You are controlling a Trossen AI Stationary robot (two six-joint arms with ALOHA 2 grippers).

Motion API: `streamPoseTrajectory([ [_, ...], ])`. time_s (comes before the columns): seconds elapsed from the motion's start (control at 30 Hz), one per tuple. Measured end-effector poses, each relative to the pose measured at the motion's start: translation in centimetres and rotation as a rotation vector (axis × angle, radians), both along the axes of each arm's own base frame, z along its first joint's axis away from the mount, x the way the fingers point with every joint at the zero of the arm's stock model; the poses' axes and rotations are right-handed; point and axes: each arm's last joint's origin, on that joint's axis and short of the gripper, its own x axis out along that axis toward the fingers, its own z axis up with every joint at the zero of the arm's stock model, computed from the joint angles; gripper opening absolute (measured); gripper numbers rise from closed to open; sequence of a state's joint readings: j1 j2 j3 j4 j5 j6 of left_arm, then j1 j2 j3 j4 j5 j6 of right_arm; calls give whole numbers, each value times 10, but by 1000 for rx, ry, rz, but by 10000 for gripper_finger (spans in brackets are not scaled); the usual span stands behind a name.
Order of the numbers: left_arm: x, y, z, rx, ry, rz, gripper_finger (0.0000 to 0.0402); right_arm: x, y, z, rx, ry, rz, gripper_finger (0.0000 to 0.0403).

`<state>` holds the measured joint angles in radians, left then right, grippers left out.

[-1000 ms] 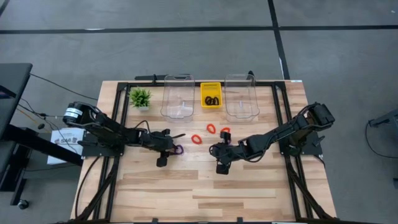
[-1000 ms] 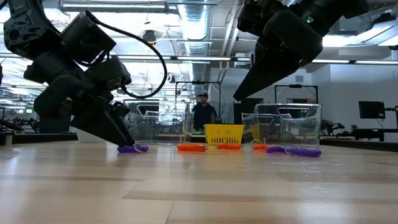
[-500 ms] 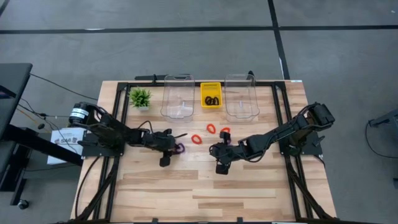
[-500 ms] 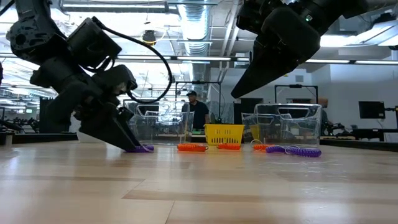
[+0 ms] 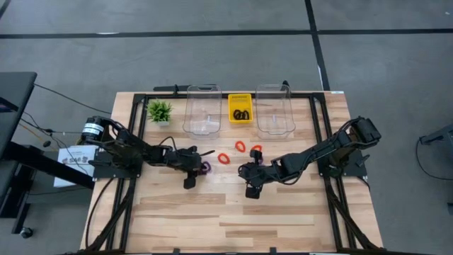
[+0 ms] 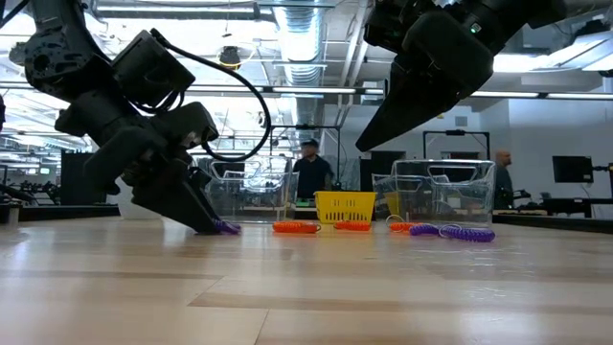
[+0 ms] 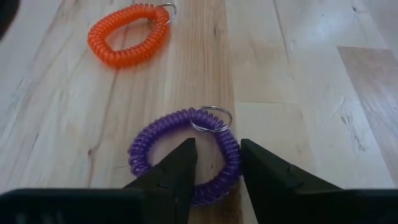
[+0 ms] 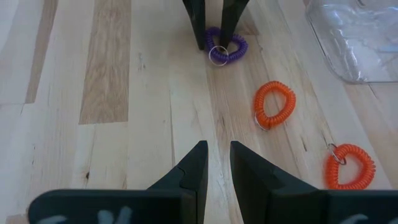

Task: Sort spring keychains
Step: Put the left purple spring keychain into the right transparent bin

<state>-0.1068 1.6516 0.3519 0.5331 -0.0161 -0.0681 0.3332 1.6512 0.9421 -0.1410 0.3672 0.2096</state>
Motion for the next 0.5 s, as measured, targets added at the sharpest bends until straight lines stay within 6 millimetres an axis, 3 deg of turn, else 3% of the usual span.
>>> streamPoseTrajectory([
  [0.5, 0, 1, 0, -22, -2, -16, 59, 0, 0, 0, 0, 0, 0, 58],
])
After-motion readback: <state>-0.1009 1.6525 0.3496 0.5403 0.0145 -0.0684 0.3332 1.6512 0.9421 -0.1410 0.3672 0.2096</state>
